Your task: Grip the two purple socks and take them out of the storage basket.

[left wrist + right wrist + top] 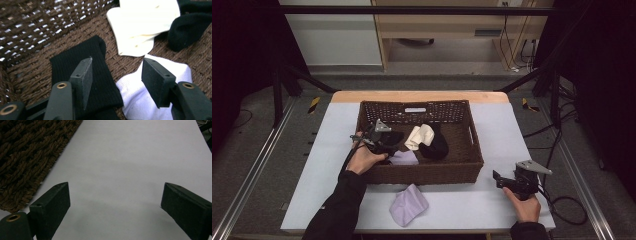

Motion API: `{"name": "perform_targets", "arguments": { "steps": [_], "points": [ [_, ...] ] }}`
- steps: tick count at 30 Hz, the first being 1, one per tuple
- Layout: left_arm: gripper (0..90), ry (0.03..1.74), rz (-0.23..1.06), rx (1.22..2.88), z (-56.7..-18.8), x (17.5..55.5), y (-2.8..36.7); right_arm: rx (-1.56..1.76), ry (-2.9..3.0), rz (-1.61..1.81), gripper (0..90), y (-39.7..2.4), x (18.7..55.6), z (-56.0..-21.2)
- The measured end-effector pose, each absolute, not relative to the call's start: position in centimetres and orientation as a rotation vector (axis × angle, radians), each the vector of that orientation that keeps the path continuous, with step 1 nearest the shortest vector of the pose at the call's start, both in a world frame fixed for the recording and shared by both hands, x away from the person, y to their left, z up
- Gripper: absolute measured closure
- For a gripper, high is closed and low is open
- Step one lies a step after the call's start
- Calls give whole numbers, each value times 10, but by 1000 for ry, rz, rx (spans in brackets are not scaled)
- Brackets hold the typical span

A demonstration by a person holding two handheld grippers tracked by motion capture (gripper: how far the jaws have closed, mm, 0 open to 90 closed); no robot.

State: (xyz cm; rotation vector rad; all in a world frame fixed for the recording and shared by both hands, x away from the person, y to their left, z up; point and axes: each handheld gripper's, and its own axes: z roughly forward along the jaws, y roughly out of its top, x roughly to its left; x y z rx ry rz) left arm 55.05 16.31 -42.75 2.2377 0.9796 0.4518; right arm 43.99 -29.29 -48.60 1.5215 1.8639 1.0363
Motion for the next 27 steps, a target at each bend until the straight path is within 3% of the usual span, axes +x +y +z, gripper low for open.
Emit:
{"name": "perform_targets", "arguments": {
  "steps": [19,27],
  "points": [
    [420,977,333,2462,-446,562,149,1524,1872,1037,90,-293,441,-486],
    [590,1003,314,2456,-448,564,150,1517,1870,1033,90,-293,441,-486]
  ]
}}
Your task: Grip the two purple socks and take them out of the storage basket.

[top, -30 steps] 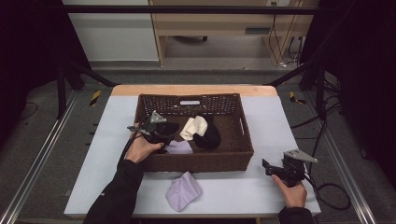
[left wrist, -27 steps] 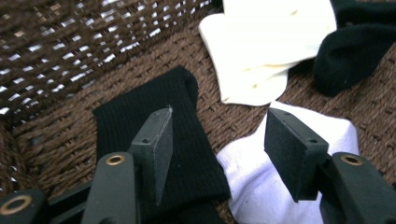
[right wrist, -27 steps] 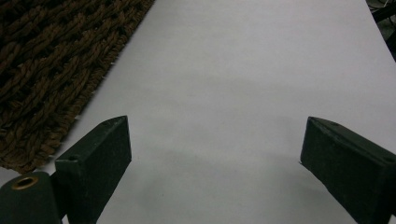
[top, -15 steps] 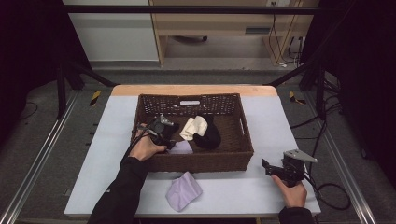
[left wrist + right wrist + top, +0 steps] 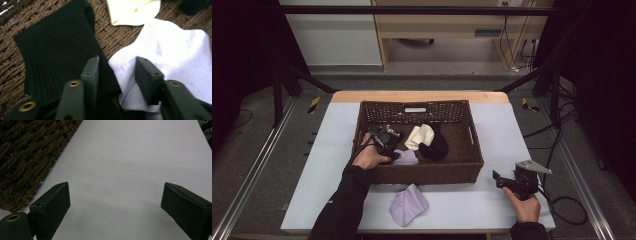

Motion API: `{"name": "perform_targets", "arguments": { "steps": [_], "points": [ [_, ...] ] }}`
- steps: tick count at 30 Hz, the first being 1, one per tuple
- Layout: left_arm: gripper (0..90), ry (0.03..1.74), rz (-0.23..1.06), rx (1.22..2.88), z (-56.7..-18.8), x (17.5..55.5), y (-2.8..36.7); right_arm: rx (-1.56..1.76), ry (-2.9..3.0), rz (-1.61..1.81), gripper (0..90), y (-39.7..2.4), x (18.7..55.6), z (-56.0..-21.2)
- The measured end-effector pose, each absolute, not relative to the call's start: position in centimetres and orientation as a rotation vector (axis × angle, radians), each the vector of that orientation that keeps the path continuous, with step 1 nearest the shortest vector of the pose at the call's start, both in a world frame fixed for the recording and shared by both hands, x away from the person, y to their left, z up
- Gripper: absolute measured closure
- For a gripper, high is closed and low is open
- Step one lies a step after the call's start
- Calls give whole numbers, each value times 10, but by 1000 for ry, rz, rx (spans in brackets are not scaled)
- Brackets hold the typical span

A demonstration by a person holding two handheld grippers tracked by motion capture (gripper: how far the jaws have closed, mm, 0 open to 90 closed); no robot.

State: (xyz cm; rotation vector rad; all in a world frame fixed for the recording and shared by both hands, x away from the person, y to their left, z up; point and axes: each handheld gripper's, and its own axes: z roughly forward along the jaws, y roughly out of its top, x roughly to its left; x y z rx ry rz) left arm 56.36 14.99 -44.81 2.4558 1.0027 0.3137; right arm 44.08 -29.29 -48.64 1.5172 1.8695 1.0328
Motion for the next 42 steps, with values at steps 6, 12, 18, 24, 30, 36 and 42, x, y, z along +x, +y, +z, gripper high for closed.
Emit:
{"name": "perform_targets", "arguments": {
  "steps": [6,12,18,24,30,36,42],
  "points": [
    [725,991,279,2459,-447,564,150,1525,1872,1034,90,-293,441,-486],
    [830,977,293,2447,-443,562,151,1518,1868,1032,90,-293,441,-486],
    [829,953,295,2365,-437,559,155,1524,1868,1035,90,-293,440,-486],
    [828,965,302,2255,-430,556,160,1522,1868,1035,90,-293,440,-486],
    [829,956,333,2174,-424,553,162,1522,1866,1034,90,-293,440,-486],
    [832,931,391,2066,-417,547,167,1522,1867,1034,90,-293,440,-486],
    [836,924,419,1933,-410,543,174,1518,1866,1031,90,-293,440,-486]
  ]
}}
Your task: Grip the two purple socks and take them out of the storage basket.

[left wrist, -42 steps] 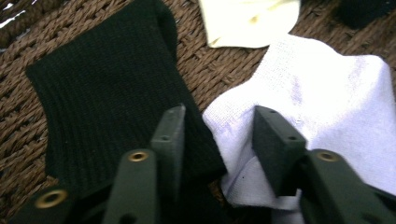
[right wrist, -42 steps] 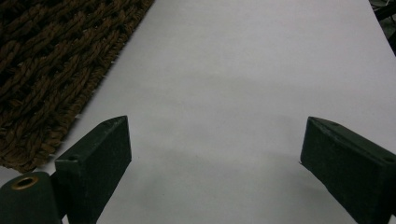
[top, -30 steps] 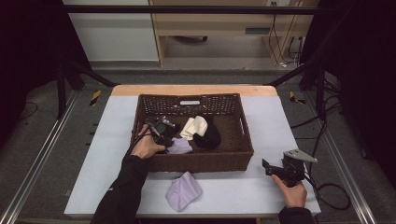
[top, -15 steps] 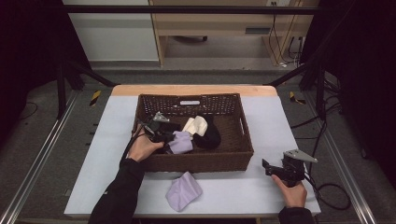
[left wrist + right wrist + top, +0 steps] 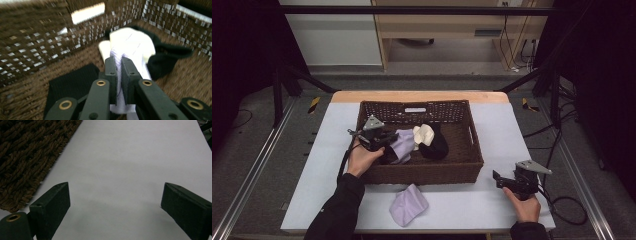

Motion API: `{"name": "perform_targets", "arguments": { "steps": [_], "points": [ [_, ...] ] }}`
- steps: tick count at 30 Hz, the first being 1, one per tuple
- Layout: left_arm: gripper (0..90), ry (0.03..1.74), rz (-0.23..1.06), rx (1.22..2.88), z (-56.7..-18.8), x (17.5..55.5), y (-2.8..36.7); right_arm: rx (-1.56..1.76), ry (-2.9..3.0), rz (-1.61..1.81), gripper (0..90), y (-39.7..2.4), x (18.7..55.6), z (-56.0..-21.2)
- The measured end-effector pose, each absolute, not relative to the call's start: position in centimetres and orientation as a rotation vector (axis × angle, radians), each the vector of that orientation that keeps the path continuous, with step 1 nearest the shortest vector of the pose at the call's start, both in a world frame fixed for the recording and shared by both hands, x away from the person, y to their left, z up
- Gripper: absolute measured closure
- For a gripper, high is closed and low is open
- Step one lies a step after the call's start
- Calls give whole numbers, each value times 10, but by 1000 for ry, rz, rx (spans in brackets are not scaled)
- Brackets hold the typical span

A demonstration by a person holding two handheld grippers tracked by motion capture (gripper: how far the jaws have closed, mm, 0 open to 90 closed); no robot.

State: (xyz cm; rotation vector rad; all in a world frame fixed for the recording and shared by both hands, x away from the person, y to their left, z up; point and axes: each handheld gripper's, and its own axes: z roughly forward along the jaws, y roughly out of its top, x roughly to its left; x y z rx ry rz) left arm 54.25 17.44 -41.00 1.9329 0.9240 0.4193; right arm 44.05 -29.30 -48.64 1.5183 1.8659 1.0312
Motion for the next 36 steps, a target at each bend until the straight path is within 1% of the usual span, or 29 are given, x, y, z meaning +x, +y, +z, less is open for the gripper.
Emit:
{"name": "perform_targets", "arguments": {
  "steps": [6,10,18,23,27,36],
  "points": [
    [837,930,447,1852,-403,540,178,1524,1865,1036,90,-293,440,-486],
    [839,916,485,1781,-393,536,181,1517,1867,1032,90,-293,441,-486],
    [841,876,568,1645,-352,524,187,1519,1864,1030,90,-293,441,-486],
    [841,857,575,1594,-333,513,192,1524,1865,1035,90,-293,440,-486],
    [841,837,573,1576,-325,503,194,1517,1865,1031,90,-293,441,-486],
    [840,740,542,1552,-305,470,194,1525,1866,1033,90,-293,440,-486]
  ]
}}
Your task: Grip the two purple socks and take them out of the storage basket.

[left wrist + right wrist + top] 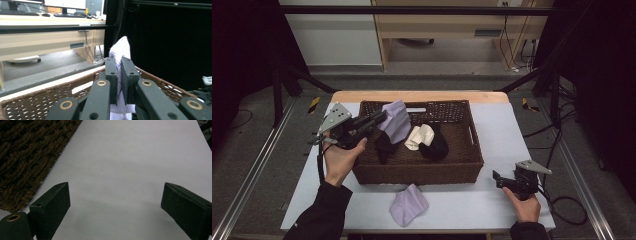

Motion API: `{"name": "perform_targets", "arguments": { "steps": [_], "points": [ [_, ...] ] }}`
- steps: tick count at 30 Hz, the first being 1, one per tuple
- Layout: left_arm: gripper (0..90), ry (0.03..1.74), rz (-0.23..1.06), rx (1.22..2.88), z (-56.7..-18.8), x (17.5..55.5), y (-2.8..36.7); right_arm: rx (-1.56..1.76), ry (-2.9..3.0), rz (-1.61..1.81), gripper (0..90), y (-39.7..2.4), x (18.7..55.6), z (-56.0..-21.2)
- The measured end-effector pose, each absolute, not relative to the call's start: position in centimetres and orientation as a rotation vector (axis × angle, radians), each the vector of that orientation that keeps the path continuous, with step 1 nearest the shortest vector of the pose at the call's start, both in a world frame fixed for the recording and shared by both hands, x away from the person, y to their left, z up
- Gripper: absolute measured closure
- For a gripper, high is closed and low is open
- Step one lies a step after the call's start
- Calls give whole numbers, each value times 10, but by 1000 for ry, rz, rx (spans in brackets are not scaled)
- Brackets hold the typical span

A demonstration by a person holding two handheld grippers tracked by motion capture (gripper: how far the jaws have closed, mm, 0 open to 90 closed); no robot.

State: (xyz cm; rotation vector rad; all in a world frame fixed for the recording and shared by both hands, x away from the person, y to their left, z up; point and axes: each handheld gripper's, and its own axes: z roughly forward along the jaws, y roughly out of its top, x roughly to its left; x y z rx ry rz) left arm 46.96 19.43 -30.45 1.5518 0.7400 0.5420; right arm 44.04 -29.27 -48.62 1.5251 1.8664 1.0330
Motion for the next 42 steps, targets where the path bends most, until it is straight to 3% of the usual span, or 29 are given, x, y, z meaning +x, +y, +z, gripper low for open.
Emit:
{"name": "perform_targets", "arguments": {
  "steps": [20,42],
  "points": [
    [839,575,494,1552,-295,400,191,1525,1864,1031,90,-293,440,-486],
    [839,616,385,1756,-372,379,181,1524,1863,1031,90,-292,440,-486]
  ]
}}
